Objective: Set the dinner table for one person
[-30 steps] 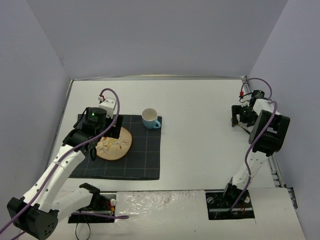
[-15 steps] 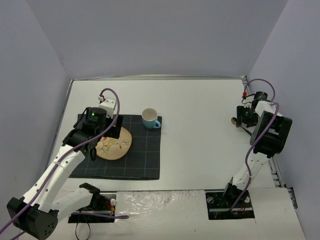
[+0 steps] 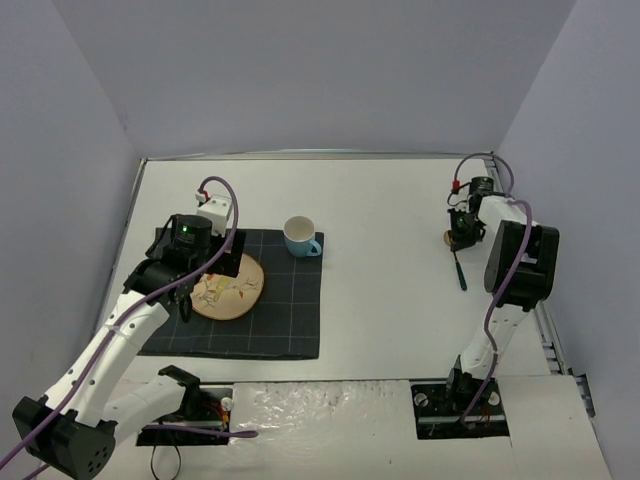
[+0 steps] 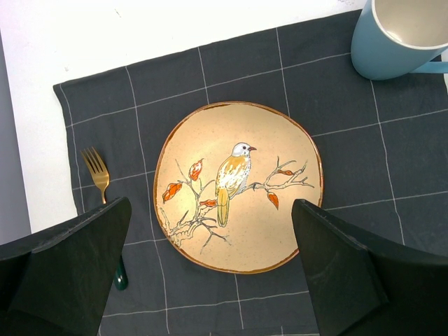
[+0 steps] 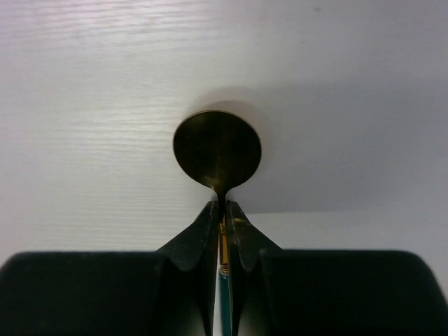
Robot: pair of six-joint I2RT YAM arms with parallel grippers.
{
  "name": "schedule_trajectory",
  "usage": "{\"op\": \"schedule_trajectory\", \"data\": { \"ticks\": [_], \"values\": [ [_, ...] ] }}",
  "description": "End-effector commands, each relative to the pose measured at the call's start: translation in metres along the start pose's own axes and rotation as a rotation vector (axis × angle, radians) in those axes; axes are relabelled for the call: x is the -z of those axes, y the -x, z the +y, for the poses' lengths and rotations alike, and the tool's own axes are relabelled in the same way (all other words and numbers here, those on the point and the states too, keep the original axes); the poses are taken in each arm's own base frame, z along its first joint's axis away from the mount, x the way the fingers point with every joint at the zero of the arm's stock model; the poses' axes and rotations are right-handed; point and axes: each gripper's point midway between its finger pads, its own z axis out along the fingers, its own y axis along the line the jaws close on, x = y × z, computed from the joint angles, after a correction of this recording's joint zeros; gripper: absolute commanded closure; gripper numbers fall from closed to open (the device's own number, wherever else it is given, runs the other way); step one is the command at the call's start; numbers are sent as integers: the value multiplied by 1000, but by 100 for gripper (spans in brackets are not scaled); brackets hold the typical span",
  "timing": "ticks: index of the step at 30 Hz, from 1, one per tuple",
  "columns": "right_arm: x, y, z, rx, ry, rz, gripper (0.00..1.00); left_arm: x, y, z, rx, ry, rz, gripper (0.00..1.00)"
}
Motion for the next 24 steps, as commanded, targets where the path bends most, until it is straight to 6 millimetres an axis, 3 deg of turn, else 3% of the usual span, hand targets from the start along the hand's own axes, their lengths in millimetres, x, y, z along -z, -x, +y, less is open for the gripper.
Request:
{"op": "schedule_trajectory", "data": {
  "ticks": [1,6,9,12,13,16,20,24],
  "values": [
    [-10,-43,55,-82,45,154,98,5,21,1,-1,0,-77,3],
    [-11,-41,98,-72,-18,129,100,4,20,1,-2,3,-72,3],
    [-12,-40,111,-79,-59,106,100,2,19,1,-4,3,-67,3],
    [-14,-46,121,-51,-84,104,92,3,19,2,-4,9,-69,3],
    [-14,-47,118,-44,-111,100,83,3,19,3,-4,12,-71,3],
    [-11,-56,119,-41,-113,101,74,4,19,5,-6,22,-73,3],
    [-5,-66,122,-41,-96,96,70,4,19,5,-6,23,-74,3],
    [-2,-76,124,-31,-94,90,73,2,17,4,-8,19,-65,3]
  ]
}}
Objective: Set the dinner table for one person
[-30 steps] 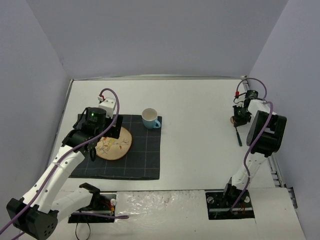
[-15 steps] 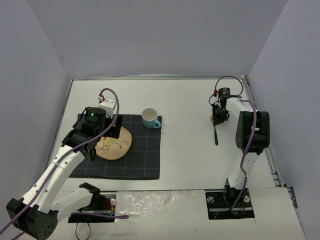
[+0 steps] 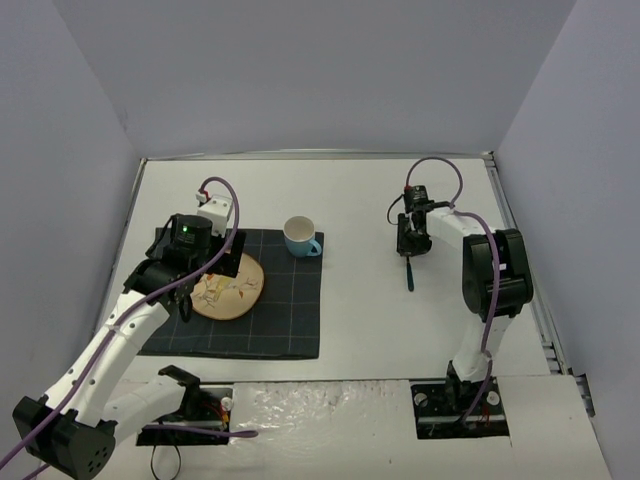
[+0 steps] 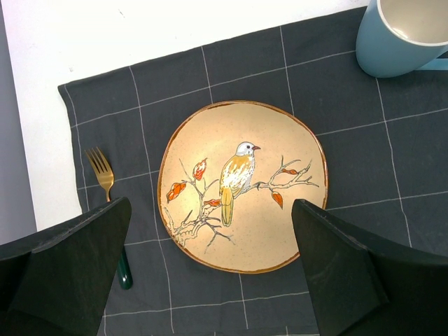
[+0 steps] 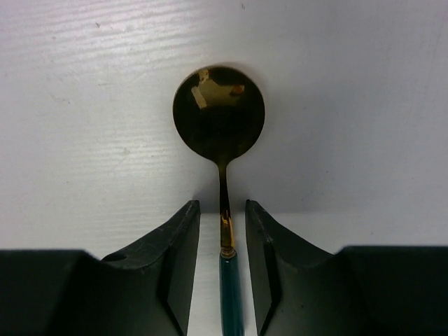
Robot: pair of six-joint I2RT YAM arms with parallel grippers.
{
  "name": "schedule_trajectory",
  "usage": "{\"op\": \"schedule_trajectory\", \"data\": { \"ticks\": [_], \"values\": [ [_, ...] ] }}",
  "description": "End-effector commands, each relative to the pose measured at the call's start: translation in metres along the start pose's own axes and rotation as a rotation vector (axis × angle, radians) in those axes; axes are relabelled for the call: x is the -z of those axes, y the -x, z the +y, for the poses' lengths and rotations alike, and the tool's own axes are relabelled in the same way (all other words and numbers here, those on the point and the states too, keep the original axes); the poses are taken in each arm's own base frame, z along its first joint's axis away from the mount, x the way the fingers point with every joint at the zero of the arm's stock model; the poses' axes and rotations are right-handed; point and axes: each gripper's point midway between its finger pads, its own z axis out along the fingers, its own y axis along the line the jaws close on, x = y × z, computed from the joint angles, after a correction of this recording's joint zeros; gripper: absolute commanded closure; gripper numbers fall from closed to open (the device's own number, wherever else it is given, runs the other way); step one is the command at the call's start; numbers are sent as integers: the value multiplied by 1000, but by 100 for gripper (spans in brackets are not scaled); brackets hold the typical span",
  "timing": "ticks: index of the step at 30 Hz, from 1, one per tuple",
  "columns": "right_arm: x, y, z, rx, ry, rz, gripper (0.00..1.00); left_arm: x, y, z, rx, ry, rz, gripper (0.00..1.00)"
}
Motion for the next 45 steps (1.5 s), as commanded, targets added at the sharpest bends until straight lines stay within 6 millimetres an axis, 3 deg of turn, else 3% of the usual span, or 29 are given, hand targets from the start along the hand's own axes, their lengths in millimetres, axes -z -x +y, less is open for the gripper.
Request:
{"op": "schedule_trajectory", "data": {
  "ticks": [1,5,10,16,22,25,31,36,40,45],
  "values": [
    [1,-53,-8,18,-42,143,73,2,18,2,7,11,-67,3],
    [-2,-66,-8,28,-37,152,81,0,17,2,6,13,-64,3],
    [-5,-66,-7,35,-34,139,100,-1,16,2,5,15,-65,3],
    [19,-49,6,22,-17,47,100,4,19,5,16,26,-93,3],
    [71,-35,61,-33,66,-110,100,16,29,18,85,89,-135,3],
    [107,-34,103,-66,145,-198,100,26,36,27,121,131,-174,3],
    [154,-57,188,-79,282,-265,100,48,40,45,183,198,-260,3],
    [166,-71,243,-64,337,-249,100,62,30,65,217,298,-309,3],
    [161,-84,275,-41,336,-233,100,73,21,81,247,380,-343,3],
    [148,-83,285,-44,292,-226,100,76,9,89,276,427,-382,3]
  ]
}}
